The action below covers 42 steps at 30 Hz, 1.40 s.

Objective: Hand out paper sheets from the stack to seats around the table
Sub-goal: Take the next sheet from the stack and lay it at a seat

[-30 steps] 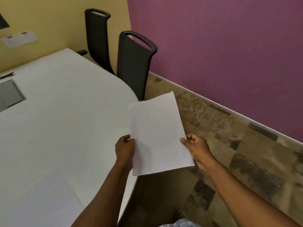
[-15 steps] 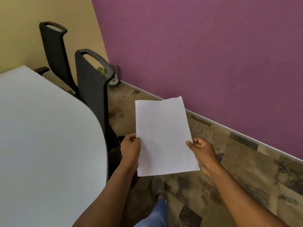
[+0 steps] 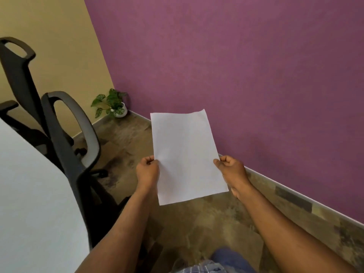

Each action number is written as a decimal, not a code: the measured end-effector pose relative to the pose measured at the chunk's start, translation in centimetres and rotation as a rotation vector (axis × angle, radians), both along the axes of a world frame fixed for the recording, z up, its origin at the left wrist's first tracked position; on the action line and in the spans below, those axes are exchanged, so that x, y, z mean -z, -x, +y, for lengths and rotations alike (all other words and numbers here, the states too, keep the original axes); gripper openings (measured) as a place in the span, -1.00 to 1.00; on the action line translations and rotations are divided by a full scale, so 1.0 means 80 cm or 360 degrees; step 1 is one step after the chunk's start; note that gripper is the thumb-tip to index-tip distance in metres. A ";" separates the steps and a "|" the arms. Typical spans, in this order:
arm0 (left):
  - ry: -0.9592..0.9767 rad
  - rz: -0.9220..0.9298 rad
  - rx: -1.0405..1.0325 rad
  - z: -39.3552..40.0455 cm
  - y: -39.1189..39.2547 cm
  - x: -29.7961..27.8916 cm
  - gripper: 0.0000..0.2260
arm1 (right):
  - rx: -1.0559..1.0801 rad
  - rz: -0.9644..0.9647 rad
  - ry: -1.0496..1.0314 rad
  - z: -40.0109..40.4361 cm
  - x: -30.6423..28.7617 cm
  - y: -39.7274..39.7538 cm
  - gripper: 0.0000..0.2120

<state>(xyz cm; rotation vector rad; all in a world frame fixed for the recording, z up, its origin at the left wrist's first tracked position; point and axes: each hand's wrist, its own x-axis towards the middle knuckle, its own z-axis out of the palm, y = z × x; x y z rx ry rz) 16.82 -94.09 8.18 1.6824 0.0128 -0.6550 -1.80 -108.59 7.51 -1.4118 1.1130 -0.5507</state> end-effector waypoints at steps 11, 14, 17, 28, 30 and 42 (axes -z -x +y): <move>-0.0005 -0.0104 -0.0522 -0.139 -0.168 0.012 -0.84 | -0.0398 0.0032 0.0207 -0.209 0.016 -0.248 -0.89; -0.0018 -0.0126 -0.0699 -0.170 -0.224 -0.006 -0.84 | -0.0617 0.0020 0.0233 -0.255 0.004 -0.337 -0.87; 0.0030 -0.0143 -0.0840 -0.191 -0.278 -0.029 -0.86 | -0.0863 -0.0056 0.0235 -0.283 -0.021 -0.424 -0.89; 0.0235 -0.0598 -0.1513 -0.173 -0.519 -0.152 -0.81 | -0.1406 -0.0457 0.0382 -0.273 -0.150 -0.765 -0.87; 0.0287 -0.0695 -0.1607 -0.158 -0.569 -0.175 -0.81 | -0.1429 -0.0532 0.0429 -0.255 -0.174 -0.832 -0.89; 0.0628 -0.0923 -0.2088 -0.024 -0.819 -0.258 -0.77 | -0.1721 -0.0858 0.0660 -0.104 -0.308 -1.161 -0.92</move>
